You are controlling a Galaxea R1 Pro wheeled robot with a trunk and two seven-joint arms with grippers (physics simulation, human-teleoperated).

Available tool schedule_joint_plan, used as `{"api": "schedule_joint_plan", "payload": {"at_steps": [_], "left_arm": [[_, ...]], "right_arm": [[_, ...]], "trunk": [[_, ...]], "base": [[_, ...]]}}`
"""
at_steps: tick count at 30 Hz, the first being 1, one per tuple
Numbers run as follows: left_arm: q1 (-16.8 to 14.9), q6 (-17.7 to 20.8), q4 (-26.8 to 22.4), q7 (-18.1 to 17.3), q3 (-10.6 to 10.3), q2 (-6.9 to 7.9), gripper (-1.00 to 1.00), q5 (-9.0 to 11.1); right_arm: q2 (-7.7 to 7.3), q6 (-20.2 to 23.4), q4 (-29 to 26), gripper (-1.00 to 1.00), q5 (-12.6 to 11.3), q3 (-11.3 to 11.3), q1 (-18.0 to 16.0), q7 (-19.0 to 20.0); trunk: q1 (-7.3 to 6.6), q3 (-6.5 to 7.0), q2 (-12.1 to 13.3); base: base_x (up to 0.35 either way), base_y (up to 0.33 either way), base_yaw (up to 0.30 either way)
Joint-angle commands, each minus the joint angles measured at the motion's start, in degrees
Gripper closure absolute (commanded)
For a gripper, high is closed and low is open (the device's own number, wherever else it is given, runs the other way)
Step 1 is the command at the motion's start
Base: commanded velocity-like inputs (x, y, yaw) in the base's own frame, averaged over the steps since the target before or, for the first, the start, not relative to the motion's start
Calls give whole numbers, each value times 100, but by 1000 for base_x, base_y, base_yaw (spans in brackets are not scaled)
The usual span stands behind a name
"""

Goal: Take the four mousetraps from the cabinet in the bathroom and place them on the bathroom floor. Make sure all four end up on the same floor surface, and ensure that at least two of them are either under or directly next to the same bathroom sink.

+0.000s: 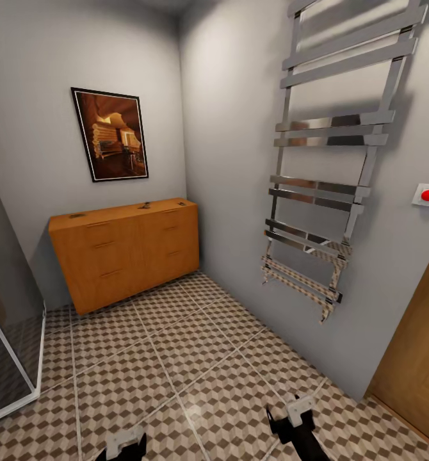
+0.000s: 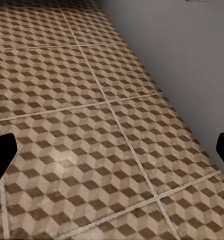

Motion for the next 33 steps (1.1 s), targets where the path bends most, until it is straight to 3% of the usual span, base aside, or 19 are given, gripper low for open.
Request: {"api": "schedule_joint_plan", "payload": {"at_steps": [1,7,33], "left_arm": [[-3,-255,113,5,-1,-5,-100,11],[-3,-718,343,-15,-19,-20,-100,11],[-3,-791,407,-20,-56,-34,-100,10]], "right_arm": [[-1,-23,6,-100,98,6,1,-17],[-1,-37,10,-100,264,7,8,-18],[-7,-65,11,-100,264,-16,10,-53]], "trunk": [[0,-6,-3],[0,-6,-3],[0,-6,-3]], "base": [[0,0,0],[0,0,0],[0,0,16]]}}
